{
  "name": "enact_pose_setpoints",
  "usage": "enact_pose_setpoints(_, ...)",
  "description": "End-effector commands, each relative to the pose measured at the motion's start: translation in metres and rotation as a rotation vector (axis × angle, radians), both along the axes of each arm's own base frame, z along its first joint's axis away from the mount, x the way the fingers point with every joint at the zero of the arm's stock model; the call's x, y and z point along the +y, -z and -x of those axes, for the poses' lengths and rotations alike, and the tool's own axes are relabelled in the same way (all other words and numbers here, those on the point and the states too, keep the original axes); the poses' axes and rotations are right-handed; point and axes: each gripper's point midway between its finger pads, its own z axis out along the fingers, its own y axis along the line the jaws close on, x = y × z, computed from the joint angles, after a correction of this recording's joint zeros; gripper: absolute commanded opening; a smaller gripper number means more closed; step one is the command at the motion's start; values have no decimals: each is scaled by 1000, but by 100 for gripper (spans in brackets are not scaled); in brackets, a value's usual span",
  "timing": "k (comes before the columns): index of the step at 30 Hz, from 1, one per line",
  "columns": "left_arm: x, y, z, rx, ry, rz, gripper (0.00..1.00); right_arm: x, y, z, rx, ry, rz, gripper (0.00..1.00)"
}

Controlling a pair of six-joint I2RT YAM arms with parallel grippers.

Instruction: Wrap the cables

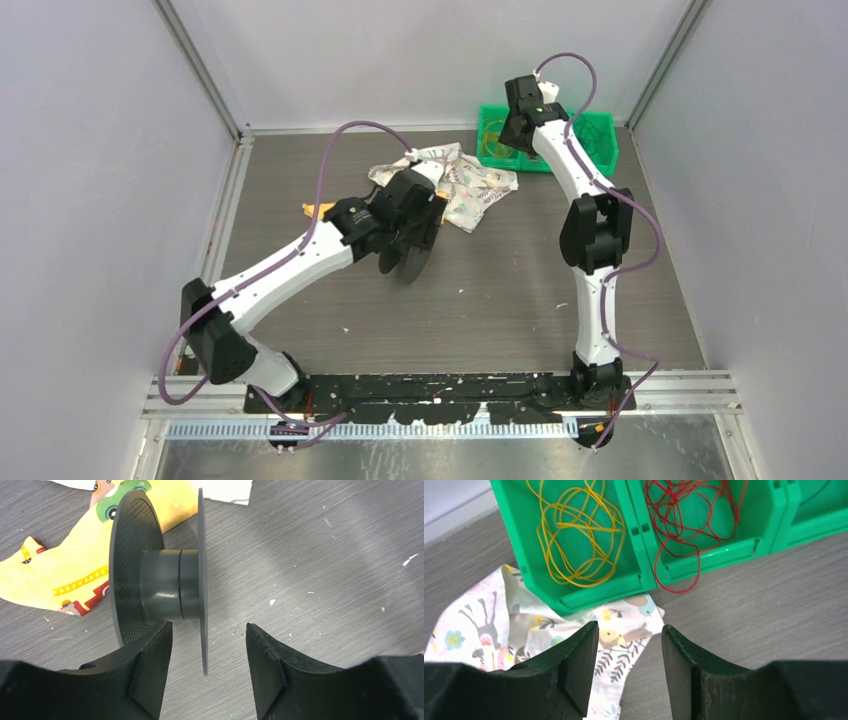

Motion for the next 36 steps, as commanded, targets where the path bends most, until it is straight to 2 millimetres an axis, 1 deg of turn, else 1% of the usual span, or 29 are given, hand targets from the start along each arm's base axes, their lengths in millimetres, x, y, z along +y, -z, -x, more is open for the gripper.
enact_pose_setpoints(1, 1, -50, 7, -54, -10, 141, 58, 10, -18, -22, -76, 27, -59, 55)
enact_pose_setpoints(5, 10, -56, 9, -59, -38, 142, 58, 15, -18, -38, -116, 64, -116, 55)
enact_pose_setpoints(8, 31, -56, 7, -59, -126, 120, 58, 18, -16, -49, -146, 89, -156, 55)
enact_pose_setpoints(11, 57, -49, 7, -22, -225, 105, 58, 21, -13, -61, -168, 103, -196, 55)
enact_pose_setpoints(12, 63, -47, 8, -13, -248, 108, 59, 22, -8, -65, -171, 108, -204, 55)
enact_pose_setpoints(13, 69, -44, 9, -6, -266, 114, 59, 22, -11, -68, -183, 112, -215, 55)
enact_pose_setpoints(14, 74, -44, 11, -3, -279, 128, 59, 23, -7, -72, -187, 118, -226, 55)
enact_pose_setpoints(16, 79, -45, 16, -7, -287, 160, 59, 27, -3, -79, -199, 119, -252, 55)
enact_pose_setpoints(21, 92, -67, 26, -69, -315, 246, 60, 30, 7, -96, -233, 137, -308, 54)
enact_pose_setpoints(25, 104, -83, 30, -131, -338, 291, 60, 28, 12, -107, -257, 152, -328, 52)
enact_pose_setpoints(28, 112, -90, 33, -166, -354, 319, 63, 30, 19, -112, -260, 155, -346, 51)
enact_pose_setpoints(30, 115, -92, 35, -181, -360, 334, 63, 30, 27, -114, -253, 163, -359, 51)
enact_pose_setpoints(32, 117, -92, 36, -187, -363, 343, 64, 31, 31, -116, -253, 162, -362, 50)
enact_pose_setpoints(34, 118, -91, 37, -187, -365, 344, 64, 31, 33, -118, -259, 163, -364, 47)
enact_pose_setpoints(36, 118, -89, 38, -183, -365, 341, 64, 32, 34, -120, -268, 162, -367, 47)
